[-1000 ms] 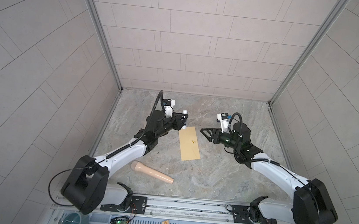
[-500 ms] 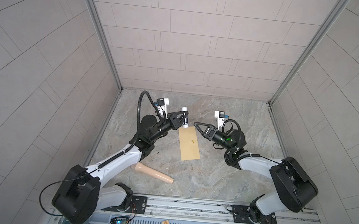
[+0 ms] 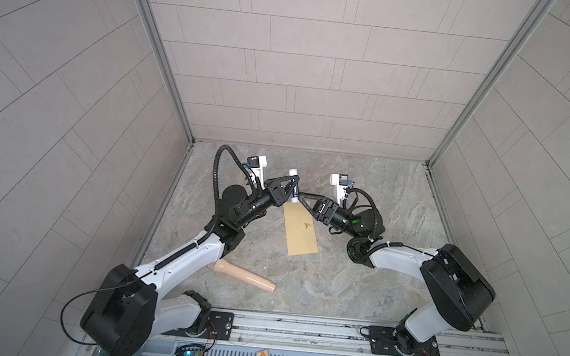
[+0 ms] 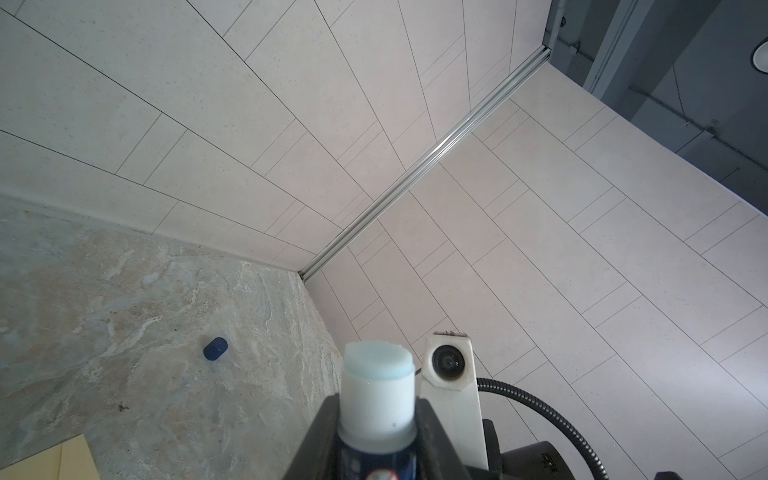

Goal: Place the letter into the envelope and seal it

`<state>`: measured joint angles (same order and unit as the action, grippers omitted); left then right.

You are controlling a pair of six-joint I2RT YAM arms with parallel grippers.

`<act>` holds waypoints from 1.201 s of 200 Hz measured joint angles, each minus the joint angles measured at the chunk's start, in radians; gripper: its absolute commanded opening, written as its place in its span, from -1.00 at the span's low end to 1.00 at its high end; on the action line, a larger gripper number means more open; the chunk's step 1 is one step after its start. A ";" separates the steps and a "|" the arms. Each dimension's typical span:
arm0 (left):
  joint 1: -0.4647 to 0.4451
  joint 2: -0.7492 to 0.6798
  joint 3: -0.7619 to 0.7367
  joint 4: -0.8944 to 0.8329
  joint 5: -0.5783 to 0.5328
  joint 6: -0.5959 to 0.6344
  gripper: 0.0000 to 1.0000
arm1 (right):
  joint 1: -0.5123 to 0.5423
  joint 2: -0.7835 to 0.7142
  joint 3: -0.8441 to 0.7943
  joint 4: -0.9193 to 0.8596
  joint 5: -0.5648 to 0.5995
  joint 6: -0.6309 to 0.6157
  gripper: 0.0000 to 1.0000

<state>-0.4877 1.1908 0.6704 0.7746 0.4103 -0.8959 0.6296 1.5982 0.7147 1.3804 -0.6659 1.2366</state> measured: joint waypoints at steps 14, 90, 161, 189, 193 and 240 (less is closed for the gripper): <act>-0.002 -0.003 -0.006 0.001 -0.002 -0.006 -1.00 | 0.005 0.009 0.006 0.000 0.000 0.002 0.09; -0.003 -0.007 -0.019 0.032 -0.005 -0.032 -1.00 | 0.017 0.047 0.038 0.000 0.003 0.003 -0.24; -0.003 -0.007 -0.029 0.049 -0.008 -0.052 -1.00 | 0.021 0.077 0.059 0.003 0.004 0.011 -0.68; -0.003 -0.007 -0.030 0.051 -0.007 -0.052 -0.83 | 0.021 0.078 0.060 0.003 0.004 0.011 -0.81; -0.003 -0.007 -0.030 0.051 -0.007 -0.052 -0.77 | 0.021 0.078 0.059 0.003 0.004 0.010 -0.82; -0.003 -0.010 -0.037 0.042 0.010 -0.027 -0.02 | 0.010 0.078 0.059 -0.005 -0.008 0.008 -0.91</act>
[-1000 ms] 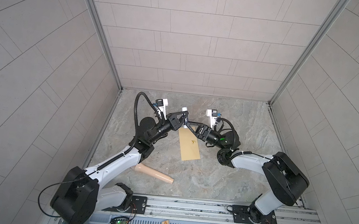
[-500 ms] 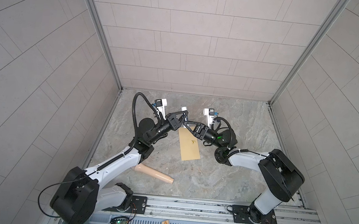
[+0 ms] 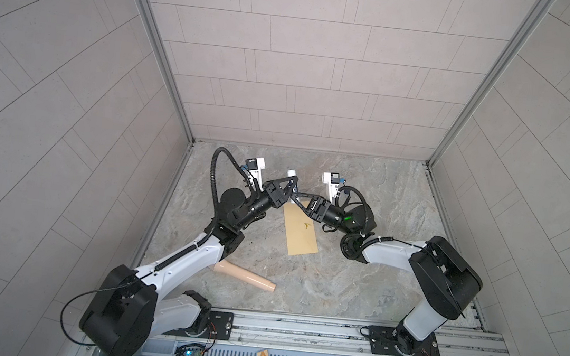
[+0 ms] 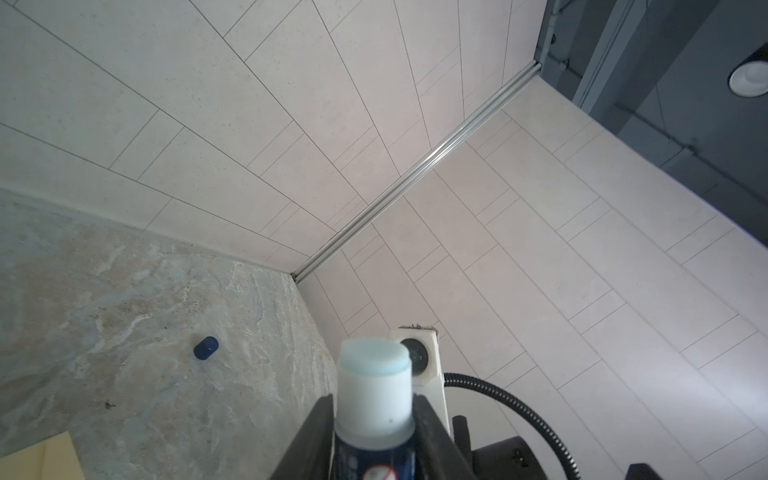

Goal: Place the letter into the envelope and seal it

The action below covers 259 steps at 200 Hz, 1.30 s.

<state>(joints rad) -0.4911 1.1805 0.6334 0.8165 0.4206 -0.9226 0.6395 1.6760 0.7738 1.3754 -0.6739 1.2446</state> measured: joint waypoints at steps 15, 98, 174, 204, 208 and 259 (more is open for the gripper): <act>0.000 -0.009 -0.002 -0.014 0.014 0.021 0.11 | -0.010 -0.003 0.000 -0.017 -0.010 -0.011 -0.93; 0.006 -0.072 -0.002 -0.018 0.124 0.069 0.16 | -0.043 -0.067 0.000 -0.049 -0.113 -0.037 -0.99; 0.010 -0.067 -0.007 0.009 0.156 0.065 0.01 | -0.045 -0.074 0.000 -0.043 -0.145 -0.036 -1.00; 0.010 -0.054 -0.008 0.028 0.160 0.061 -0.01 | -0.045 -0.076 0.000 -0.042 -0.155 -0.035 -1.00; 0.010 -0.053 -0.008 0.032 0.161 0.061 -0.03 | -0.045 -0.076 0.000 -0.042 -0.157 -0.035 -1.00; 0.011 -0.032 -0.008 0.048 0.163 0.043 -0.47 | -0.045 -0.079 0.000 -0.039 -0.166 -0.032 -1.00</act>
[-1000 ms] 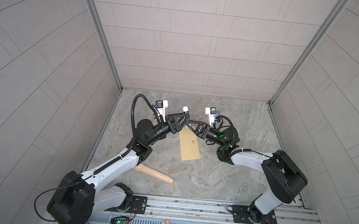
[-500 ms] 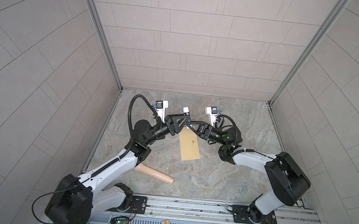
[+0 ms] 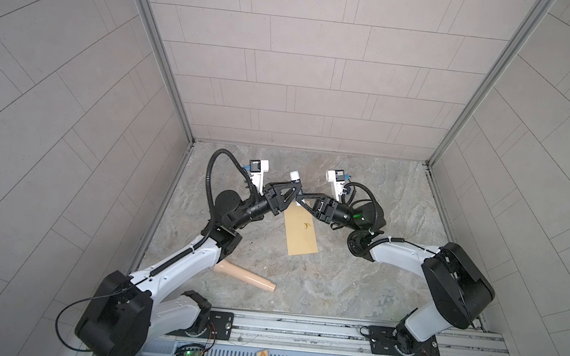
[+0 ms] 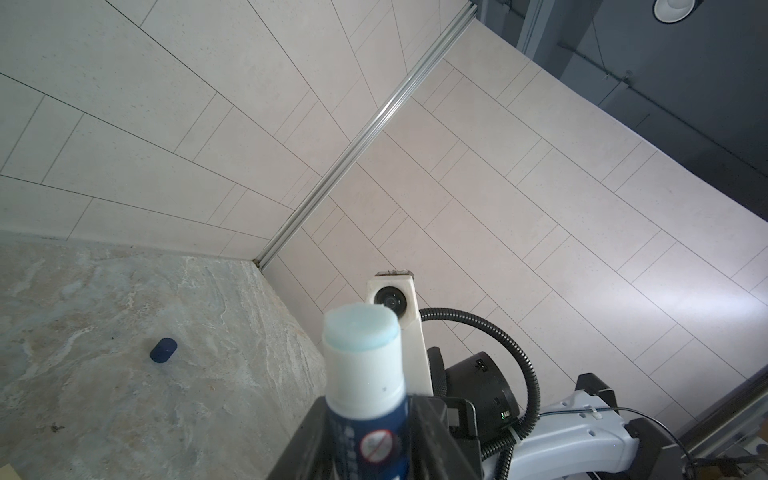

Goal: Place the letter into the envelope and seal it

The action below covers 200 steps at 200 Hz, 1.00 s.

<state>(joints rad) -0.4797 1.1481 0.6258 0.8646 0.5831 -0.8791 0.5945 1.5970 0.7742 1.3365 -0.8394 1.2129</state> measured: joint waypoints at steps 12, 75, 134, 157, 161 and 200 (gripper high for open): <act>0.001 0.002 0.000 0.002 0.000 -0.012 -0.61 | 0.000 0.000 0.000 0.001 -0.001 -0.005 -1.00; 0.002 0.003 0.000 0.007 -0.006 -0.023 -1.00 | -0.003 -0.003 0.000 0.002 -0.005 -0.009 -0.20; 0.002 -0.027 -0.021 0.021 -0.092 -0.039 -1.00 | -0.004 -0.125 -0.093 -0.021 0.139 -0.049 0.10; 0.002 -0.031 -0.028 0.049 -0.121 -0.066 -1.00 | 0.015 -0.124 -0.117 -0.011 0.199 -0.048 0.17; 0.002 -0.031 -0.028 0.052 -0.123 -0.069 -1.00 | 0.021 -0.121 -0.119 -0.008 0.205 -0.046 0.18; 0.002 -0.020 -0.030 0.118 -0.134 -0.121 -1.00 | 0.056 -0.090 -0.119 0.017 0.240 -0.031 0.14</act>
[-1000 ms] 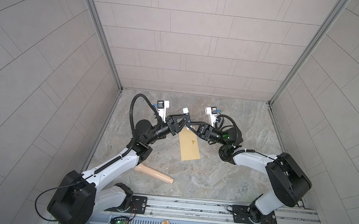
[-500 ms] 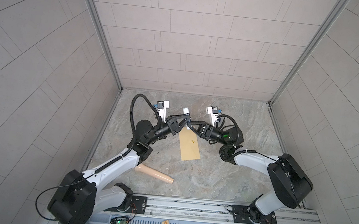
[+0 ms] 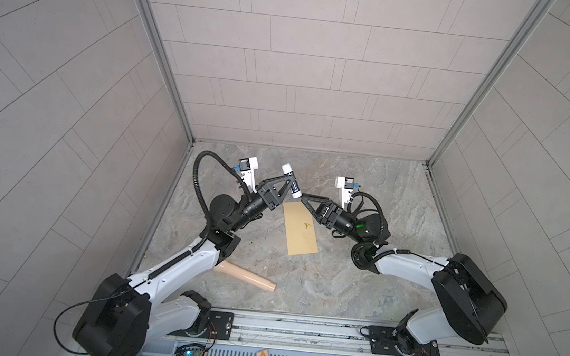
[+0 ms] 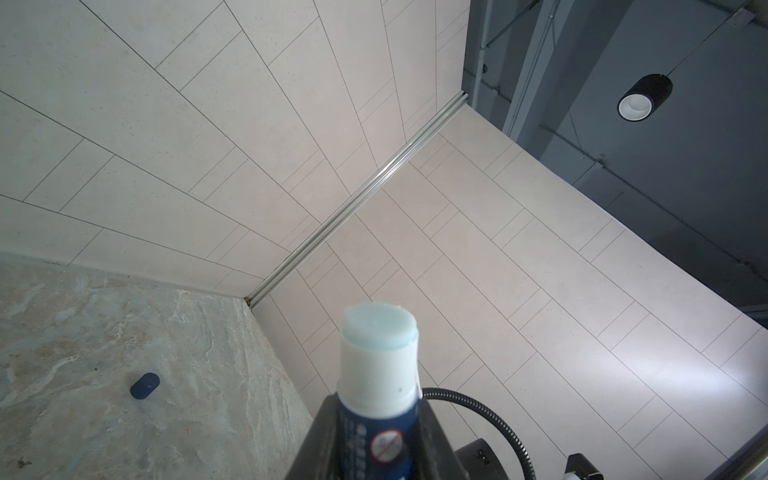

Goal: Place the letter into the envelope and seal it

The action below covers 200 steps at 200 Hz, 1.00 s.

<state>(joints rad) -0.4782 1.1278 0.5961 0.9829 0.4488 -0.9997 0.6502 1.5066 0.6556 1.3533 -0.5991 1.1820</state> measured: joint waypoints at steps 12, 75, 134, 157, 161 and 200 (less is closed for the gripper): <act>0.000 0.003 -0.001 0.011 -0.002 -0.010 -1.00 | 0.006 0.010 0.003 0.010 0.004 0.005 0.14; 0.000 0.013 -0.012 0.031 -0.006 -0.033 -1.00 | 0.031 0.037 0.043 0.028 0.011 0.013 -0.02; 0.000 0.013 -0.015 0.046 -0.006 -0.041 -1.00 | 0.037 0.055 0.079 0.032 0.021 0.022 -0.33; 0.000 0.013 -0.015 0.054 -0.006 -0.044 -1.00 | 0.037 0.060 0.082 0.031 0.023 0.026 -0.48; 0.000 0.013 -0.015 0.056 -0.006 -0.044 -1.00 | 0.037 0.061 0.083 0.031 0.023 0.024 -0.50; 0.000 0.013 -0.019 0.059 -0.010 -0.051 -1.00 | 0.040 0.070 0.087 0.034 0.026 0.025 -0.78</act>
<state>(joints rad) -0.4782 1.1412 0.5770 1.0420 0.4389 -1.0512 0.6899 1.5768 0.7422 1.3869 -0.5735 1.2072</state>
